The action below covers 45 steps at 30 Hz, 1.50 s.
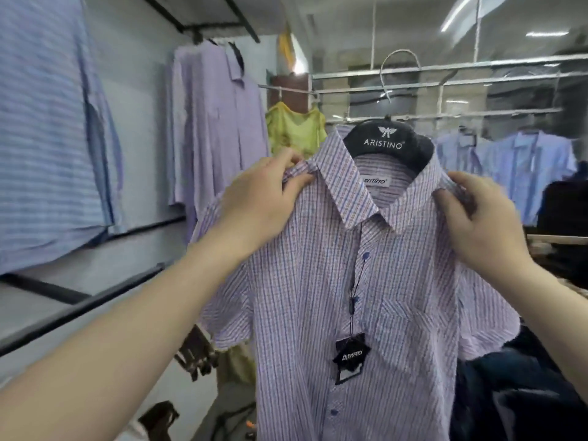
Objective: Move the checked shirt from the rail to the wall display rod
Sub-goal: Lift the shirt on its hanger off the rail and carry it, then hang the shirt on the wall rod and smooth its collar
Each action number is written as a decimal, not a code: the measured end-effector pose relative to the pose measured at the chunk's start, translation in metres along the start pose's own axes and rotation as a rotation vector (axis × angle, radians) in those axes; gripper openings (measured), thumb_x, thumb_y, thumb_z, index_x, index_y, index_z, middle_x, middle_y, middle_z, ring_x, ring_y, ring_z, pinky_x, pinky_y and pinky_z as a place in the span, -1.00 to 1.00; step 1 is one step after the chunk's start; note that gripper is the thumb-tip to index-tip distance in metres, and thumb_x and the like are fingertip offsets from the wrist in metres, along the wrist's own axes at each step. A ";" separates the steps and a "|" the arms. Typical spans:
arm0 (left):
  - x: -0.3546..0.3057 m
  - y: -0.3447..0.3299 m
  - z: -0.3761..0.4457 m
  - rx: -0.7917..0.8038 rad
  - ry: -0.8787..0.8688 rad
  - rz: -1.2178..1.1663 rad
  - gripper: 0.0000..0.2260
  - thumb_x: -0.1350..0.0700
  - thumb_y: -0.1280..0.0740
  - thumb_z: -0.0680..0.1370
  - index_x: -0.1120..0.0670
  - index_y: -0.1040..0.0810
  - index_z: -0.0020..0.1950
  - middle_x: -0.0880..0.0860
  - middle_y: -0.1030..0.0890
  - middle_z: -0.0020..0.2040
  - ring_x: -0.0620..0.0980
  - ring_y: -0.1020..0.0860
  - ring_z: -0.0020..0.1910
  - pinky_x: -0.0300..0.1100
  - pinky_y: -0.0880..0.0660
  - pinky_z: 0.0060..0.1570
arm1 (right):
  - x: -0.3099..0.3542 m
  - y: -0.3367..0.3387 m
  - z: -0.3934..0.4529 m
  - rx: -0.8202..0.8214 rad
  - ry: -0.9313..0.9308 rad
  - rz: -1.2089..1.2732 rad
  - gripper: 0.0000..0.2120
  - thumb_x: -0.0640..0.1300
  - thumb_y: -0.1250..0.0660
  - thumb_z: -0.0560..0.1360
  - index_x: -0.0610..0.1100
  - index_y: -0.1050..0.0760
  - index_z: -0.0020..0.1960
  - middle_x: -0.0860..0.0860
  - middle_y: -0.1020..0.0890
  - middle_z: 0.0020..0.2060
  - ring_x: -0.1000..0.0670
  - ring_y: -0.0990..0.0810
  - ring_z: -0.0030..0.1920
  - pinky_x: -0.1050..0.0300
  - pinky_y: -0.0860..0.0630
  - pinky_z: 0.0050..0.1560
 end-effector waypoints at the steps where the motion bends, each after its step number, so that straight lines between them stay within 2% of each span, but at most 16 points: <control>1: 0.005 0.013 -0.001 -0.015 -0.003 0.049 -0.79 -0.12 -0.32 0.59 -0.04 -0.56 0.14 0.04 -0.69 -0.01 0.11 -0.60 -0.05 -0.04 -0.44 -0.22 | 0.007 -0.012 0.002 0.010 0.006 0.037 -0.70 -0.06 -0.30 0.63 -0.15 -0.53 0.31 -0.17 -0.63 0.09 -0.24 -0.53 0.17 -0.23 -0.45 0.20; 6: 0.022 0.073 -0.010 -0.100 -0.017 0.235 -0.81 -0.05 -0.37 0.58 0.01 -0.60 0.10 0.04 -0.70 -0.01 0.14 -0.61 -0.05 -0.04 -0.45 -0.21 | 0.046 -0.069 0.012 0.049 0.067 0.198 -0.73 -0.02 -0.27 0.63 -0.06 -0.54 0.28 -0.04 -0.59 -0.01 -0.18 -0.55 0.06 -0.09 -0.45 0.05; 9: 0.033 0.107 -0.014 -0.105 0.012 0.332 -0.82 -0.06 -0.37 0.58 0.00 -0.61 0.10 0.04 -0.70 -0.02 0.14 -0.61 -0.06 0.00 -0.50 -0.19 | 0.075 -0.102 0.017 0.046 0.094 0.293 -0.71 0.02 -0.26 0.63 -0.05 -0.51 0.31 0.06 -0.53 -0.03 -0.17 -0.56 0.06 -0.03 -0.41 0.02; 12: 0.046 0.145 -0.019 -0.103 0.038 0.426 -0.82 -0.08 -0.34 0.60 -0.03 -0.60 0.11 0.01 -0.69 -0.02 0.11 -0.61 -0.07 0.00 -0.50 -0.20 | 0.112 -0.132 0.018 0.031 0.111 0.401 -0.69 0.04 -0.26 0.63 -0.05 -0.48 0.32 0.03 -0.54 -0.04 -0.14 -0.55 0.06 -0.03 -0.42 0.02; 15: 0.054 0.186 -0.025 -0.118 0.044 0.531 -0.84 -0.08 -0.34 0.60 -0.05 -0.59 0.11 -0.03 -0.69 -0.03 0.05 -0.60 -0.10 -0.10 -0.37 -0.27 | 0.155 -0.156 0.016 0.039 0.144 0.500 -0.68 0.07 -0.23 0.63 -0.02 -0.50 0.31 0.06 -0.54 -0.07 -0.07 -0.52 0.01 0.00 -0.40 -0.02; 18: 0.056 0.228 -0.031 -0.134 0.072 0.593 -0.85 -0.07 -0.34 0.60 -0.06 -0.60 0.10 -0.04 -0.68 -0.04 0.04 -0.59 -0.10 -0.10 -0.36 -0.24 | 0.197 -0.172 0.016 0.035 0.186 0.593 -0.62 0.11 -0.20 0.58 -0.05 -0.52 0.30 -0.03 -0.58 -0.10 -0.10 -0.52 -0.06 -0.05 -0.44 -0.07; 20: 0.055 0.258 -0.036 -0.134 0.078 0.663 -0.84 -0.08 -0.34 0.60 -0.06 -0.59 0.11 -0.05 -0.68 -0.02 0.04 -0.59 -0.07 -0.10 -0.35 -0.24 | 0.230 -0.178 0.013 -0.012 0.213 0.686 -0.63 0.09 -0.21 0.56 -0.03 -0.46 0.30 0.00 -0.56 -0.13 -0.09 -0.52 -0.07 -0.04 -0.45 -0.07; 22: 0.050 0.288 -0.039 -0.146 0.074 0.749 -0.82 -0.11 -0.33 0.60 -0.06 -0.59 0.13 -0.05 -0.69 -0.02 0.04 -0.59 -0.06 -0.11 -0.31 -0.25 | 0.261 -0.185 0.011 -0.027 0.209 0.766 -0.64 0.07 -0.22 0.55 0.00 -0.41 0.31 0.05 -0.54 -0.11 -0.01 -0.50 -0.07 0.07 -0.40 -0.06; 25: 0.044 0.331 -0.044 -0.149 0.085 0.849 -0.79 -0.13 -0.31 0.60 -0.06 -0.59 0.14 -0.04 -0.68 0.00 0.06 -0.60 -0.04 -0.03 -0.44 -0.20 | 0.307 -0.199 0.009 -0.010 0.236 0.867 -0.65 0.05 -0.24 0.56 -0.03 -0.46 0.31 0.03 -0.57 -0.10 0.13 -0.46 -0.07 0.22 -0.30 -0.08; 28: 0.039 0.371 -0.048 -0.149 0.120 0.935 -0.78 -0.13 -0.31 0.60 -0.07 -0.58 0.15 -0.06 -0.67 0.02 0.04 -0.59 -0.02 -0.03 -0.45 -0.16 | 0.353 -0.208 0.008 0.035 0.257 0.947 -0.63 0.07 -0.24 0.57 -0.05 -0.48 0.32 0.00 -0.61 -0.05 0.03 -0.53 0.02 0.17 -0.35 -0.01; 31: 0.039 0.409 -0.051 -0.160 0.155 1.013 -0.78 -0.14 -0.31 0.60 -0.07 -0.58 0.16 -0.05 -0.66 0.04 0.06 -0.59 -0.01 -0.03 -0.44 -0.13 | 0.402 -0.209 0.004 0.041 0.279 1.024 -0.62 0.09 -0.23 0.56 0.05 -0.40 0.35 0.12 -0.54 -0.06 0.16 -0.46 0.00 0.13 -0.35 0.02; 33: 0.041 0.430 -0.052 -0.169 0.177 1.051 -0.79 -0.13 -0.31 0.60 -0.06 -0.58 0.15 -0.04 -0.65 0.04 0.07 -0.58 -0.02 -0.04 -0.42 -0.15 | 0.431 -0.211 0.003 0.038 0.302 1.068 -0.63 0.10 -0.23 0.56 0.07 -0.38 0.34 0.14 -0.53 -0.06 0.11 -0.49 -0.01 0.13 -0.34 0.01; 35: 0.042 0.450 -0.054 -0.180 0.195 1.088 -0.80 -0.13 -0.31 0.60 -0.07 -0.57 0.14 -0.05 -0.64 0.04 0.06 -0.57 -0.02 -0.05 -0.42 -0.15 | 0.457 -0.214 0.003 0.046 0.321 1.104 -0.63 0.10 -0.23 0.55 0.09 -0.36 0.33 0.04 -0.59 -0.06 -0.01 -0.54 0.03 0.10 -0.36 0.02; 37: 0.044 0.468 -0.054 -0.191 0.208 1.127 -0.80 -0.12 -0.31 0.60 -0.06 -0.57 0.14 -0.04 -0.63 0.05 0.05 -0.57 -0.01 -0.05 -0.40 -0.15 | 0.483 -0.217 0.005 0.057 0.337 1.137 -0.62 0.09 -0.24 0.55 0.08 -0.35 0.34 -0.06 -0.66 0.02 -0.05 -0.55 0.06 0.10 -0.37 0.04; 41: 0.048 0.504 -0.054 -0.218 0.222 1.210 -0.78 -0.12 -0.31 0.60 -0.04 -0.57 0.15 -0.05 -0.62 0.05 0.02 -0.55 -0.03 -0.08 -0.32 -0.16 | 0.533 -0.219 0.004 0.065 0.373 1.218 -0.70 0.04 -0.27 0.56 0.05 -0.42 0.28 -0.10 -0.67 0.01 -0.03 -0.52 0.04 0.09 -0.37 0.01; 45: 0.053 0.536 -0.050 -0.239 0.239 1.264 -0.80 -0.11 -0.31 0.61 -0.03 -0.57 0.12 -0.10 -0.57 -0.02 -0.01 -0.51 -0.09 -0.06 -0.33 -0.15 | 0.572 -0.220 0.011 0.129 0.409 1.218 -0.80 -0.04 -0.32 0.61 -0.02 -0.60 0.21 -0.08 -0.62 -0.05 -0.11 -0.54 0.05 0.10 -0.33 -0.03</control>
Point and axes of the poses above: each hand's wrist, its own z-axis towards the middle knuckle, its own y-axis out of the back of the hand, x = y × z, the point moved 3 cm from there along z, towards the middle knuckle
